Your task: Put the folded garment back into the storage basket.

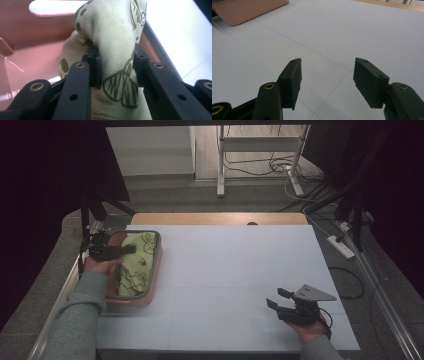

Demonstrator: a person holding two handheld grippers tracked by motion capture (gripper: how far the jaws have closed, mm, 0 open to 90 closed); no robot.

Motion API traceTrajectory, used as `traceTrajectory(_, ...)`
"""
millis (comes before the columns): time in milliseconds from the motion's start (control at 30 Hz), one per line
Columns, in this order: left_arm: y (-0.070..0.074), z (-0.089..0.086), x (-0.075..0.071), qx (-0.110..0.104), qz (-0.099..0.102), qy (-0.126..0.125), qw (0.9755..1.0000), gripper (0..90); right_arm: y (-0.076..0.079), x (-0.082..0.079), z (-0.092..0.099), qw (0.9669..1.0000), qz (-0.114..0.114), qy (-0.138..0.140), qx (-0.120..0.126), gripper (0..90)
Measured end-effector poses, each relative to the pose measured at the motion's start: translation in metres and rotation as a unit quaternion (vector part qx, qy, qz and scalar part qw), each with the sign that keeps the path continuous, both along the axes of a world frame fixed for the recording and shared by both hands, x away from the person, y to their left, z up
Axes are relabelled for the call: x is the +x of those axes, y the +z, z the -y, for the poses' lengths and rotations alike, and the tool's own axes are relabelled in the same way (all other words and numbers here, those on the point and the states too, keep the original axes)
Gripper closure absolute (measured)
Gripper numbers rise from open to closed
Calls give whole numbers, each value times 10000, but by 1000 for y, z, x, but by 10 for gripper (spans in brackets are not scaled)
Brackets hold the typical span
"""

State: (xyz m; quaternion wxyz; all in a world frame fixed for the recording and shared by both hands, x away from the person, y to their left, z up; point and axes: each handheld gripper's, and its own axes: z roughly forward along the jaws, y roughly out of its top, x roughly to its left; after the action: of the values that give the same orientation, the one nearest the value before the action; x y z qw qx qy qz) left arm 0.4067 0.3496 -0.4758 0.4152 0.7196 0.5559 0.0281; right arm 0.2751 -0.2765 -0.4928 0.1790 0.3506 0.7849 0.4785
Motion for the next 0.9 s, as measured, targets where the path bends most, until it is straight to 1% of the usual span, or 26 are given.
traceTrajectory(100,-3,0,2,134,-60,44,9999,674,0,0,0,10000,-5,3,-2,402)
traceTrajectory(267,-5,-1,4,237,-112,105,9996,670,0,0,0,10000,-5,3,-4,402)
traceTrajectory(400,-7,0,6,316,-118,94,9994,669,0,0,0,10000,-17,19,-10,402)
traceTrajectory(467,-8,1,7,322,-116,81,9994,669,0,0,0,10000,-17,26,-7,402)
traceTrajectory(600,-9,3,11,450,-134,67,9989,664,0,0,0,10000,-20,30,-4,402)
traceTrajectory(767,-6,6,11,741,-21,78,9972,621,0,1,0,10000,-21,33,-13,402)
traceTrajectory(900,-5,5,11,763,-1,62,9971,616,-1,0,0,10000,-22,32,-16,402)
